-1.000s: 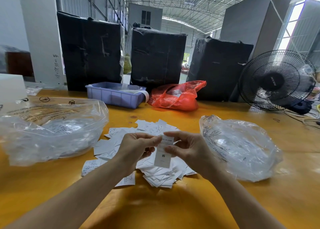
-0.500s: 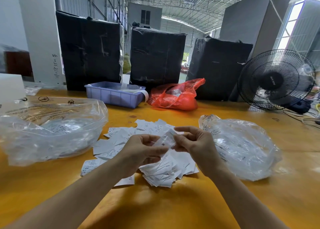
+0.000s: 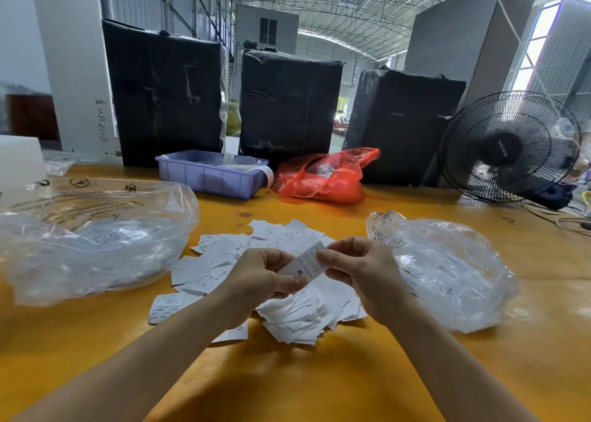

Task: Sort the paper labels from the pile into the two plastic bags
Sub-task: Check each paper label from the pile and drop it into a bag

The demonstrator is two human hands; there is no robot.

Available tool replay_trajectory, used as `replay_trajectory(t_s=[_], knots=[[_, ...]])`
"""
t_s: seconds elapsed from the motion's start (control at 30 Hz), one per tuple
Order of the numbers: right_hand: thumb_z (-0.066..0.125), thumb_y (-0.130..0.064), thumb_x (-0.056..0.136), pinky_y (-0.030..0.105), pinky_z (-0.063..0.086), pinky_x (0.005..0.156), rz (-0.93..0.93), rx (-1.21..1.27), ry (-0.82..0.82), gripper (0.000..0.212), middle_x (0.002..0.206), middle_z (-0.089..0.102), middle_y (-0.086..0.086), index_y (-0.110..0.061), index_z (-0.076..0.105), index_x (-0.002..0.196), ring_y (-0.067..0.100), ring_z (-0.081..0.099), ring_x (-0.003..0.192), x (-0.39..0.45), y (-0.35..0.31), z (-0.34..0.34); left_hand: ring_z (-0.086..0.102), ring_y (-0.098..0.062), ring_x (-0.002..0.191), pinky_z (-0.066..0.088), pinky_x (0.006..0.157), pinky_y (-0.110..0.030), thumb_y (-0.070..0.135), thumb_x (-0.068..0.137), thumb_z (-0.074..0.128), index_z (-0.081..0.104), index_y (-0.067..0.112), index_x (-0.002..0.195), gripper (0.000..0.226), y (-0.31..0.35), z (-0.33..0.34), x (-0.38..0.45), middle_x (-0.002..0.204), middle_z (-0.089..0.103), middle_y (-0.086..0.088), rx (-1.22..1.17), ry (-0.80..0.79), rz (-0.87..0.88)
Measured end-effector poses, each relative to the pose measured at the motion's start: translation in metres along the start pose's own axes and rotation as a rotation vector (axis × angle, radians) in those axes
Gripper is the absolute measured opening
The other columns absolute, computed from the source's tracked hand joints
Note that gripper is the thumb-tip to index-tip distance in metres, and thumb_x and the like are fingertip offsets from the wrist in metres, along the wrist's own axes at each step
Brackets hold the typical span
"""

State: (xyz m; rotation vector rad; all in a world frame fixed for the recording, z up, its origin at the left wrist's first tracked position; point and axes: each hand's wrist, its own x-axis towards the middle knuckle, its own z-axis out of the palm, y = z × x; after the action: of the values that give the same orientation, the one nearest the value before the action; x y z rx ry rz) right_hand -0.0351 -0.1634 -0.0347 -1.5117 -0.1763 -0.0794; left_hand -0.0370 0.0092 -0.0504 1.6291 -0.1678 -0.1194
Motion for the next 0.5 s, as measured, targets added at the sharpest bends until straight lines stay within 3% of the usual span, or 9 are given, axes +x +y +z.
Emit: replay_trajectory(t_s=[0.1,0.23,0.33,0.5], knots=[[0.073,-0.001,0.076,0.022,0.054,0.06,-0.031,-0.038,0.043,0.011,0.08,0.068,0.015,-0.004,0.063,0.078,0.02,0.068,0.073,-0.0003,0.0015,0.001,0.066,-0.012,0.071,0.056,0.062,-0.02,-0.002,0.069,0.078,0.069,0.007,0.093,0.027,0.0005,-0.0016,-0.0011,0.083,0.069,-0.005,-0.004,-0.075,-0.079],[0.072,-0.003,0.078,0.021,0.055,0.06,-0.112,-0.152,0.053,0.011,0.079,0.07,0.011,-0.008,0.064,0.083,0.015,0.069,0.07,-0.0009,0.0023,0.0016,0.07,-0.018,0.066,0.055,0.055,-0.022,0.026,0.065,0.075,0.071,0.002,0.093,0.037,0.0049,-0.0023,-0.0014,0.08,0.073,-0.012,-0.178,-0.093,-0.157],[0.072,-0.002,0.078,0.022,0.056,0.062,-0.111,-0.124,0.04,0.012,0.079,0.071,0.009,-0.008,0.065,0.084,0.015,0.07,0.072,-0.0014,0.003,0.0029,0.072,-0.021,0.065,0.055,0.052,-0.022,0.014,0.077,0.07,0.07,0.0,0.09,0.019,0.0058,-0.0053,-0.0001,0.075,0.074,-0.012,-0.198,-0.041,-0.171],[0.069,0.003,0.079,0.024,0.057,0.069,-0.098,-0.102,0.024,0.017,0.088,0.072,0.011,-0.007,0.065,0.091,0.017,0.071,0.079,-0.0007,0.0044,0.001,0.073,-0.025,0.07,0.057,0.055,-0.026,0.0,0.08,0.068,0.07,0.002,0.092,0.013,0.0072,-0.0085,0.0016,0.083,0.074,-0.016,-0.254,0.004,-0.176]])
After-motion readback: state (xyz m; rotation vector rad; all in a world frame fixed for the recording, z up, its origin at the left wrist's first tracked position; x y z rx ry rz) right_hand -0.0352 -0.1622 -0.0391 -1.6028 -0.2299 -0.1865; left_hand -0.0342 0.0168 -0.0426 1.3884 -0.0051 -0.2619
